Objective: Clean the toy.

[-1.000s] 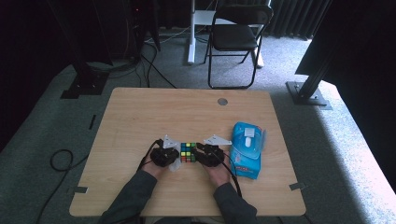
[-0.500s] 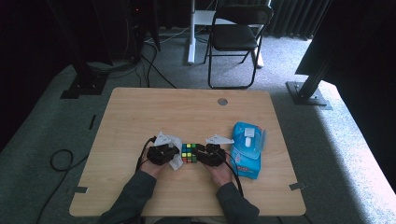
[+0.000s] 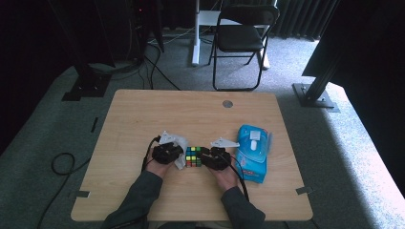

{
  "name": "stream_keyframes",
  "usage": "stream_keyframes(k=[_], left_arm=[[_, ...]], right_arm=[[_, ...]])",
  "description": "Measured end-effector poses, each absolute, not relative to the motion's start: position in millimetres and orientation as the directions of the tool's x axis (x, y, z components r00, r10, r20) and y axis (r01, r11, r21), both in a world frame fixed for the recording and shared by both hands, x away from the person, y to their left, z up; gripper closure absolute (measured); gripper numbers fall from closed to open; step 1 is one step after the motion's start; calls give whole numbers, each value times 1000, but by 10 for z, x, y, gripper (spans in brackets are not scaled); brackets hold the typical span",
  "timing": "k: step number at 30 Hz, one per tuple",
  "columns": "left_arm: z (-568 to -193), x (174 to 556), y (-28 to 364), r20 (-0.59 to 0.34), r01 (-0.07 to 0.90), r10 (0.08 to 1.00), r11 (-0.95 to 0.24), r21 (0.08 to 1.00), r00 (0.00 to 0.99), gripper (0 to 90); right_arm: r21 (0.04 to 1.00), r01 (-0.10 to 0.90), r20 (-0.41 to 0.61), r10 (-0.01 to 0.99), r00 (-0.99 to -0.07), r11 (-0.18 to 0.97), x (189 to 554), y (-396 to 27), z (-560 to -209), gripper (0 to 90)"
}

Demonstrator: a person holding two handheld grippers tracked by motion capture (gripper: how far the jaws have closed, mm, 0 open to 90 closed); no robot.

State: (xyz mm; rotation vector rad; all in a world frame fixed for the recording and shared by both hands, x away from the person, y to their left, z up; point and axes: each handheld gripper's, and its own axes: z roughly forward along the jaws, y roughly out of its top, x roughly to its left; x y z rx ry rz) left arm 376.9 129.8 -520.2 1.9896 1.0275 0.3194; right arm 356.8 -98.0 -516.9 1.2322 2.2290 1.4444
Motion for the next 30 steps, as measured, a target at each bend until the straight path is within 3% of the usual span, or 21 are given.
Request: stream_keyframes(k=[6,14,24,30], left_arm=[[-5403,3776,1243,-142,595,765,-356,720,628,862],[-5413,3778,1212,-127,593,772,-361,720,623,862],[-5114,3661,1283,-163,535,729,-312,785,664,853],[-5095,3611,1255,-133,529,734,-339,778,666,851]], right_arm=[[838,526,250,755,-607,146,3537,-974,-5185,650],[838,527,250,761,-599,139,3527,-977,-5187,642],[842,521,235,773,-590,141,3506,-973,-5184,643],[842,524,242,774,-585,132,3503,-974,-5189,643]])
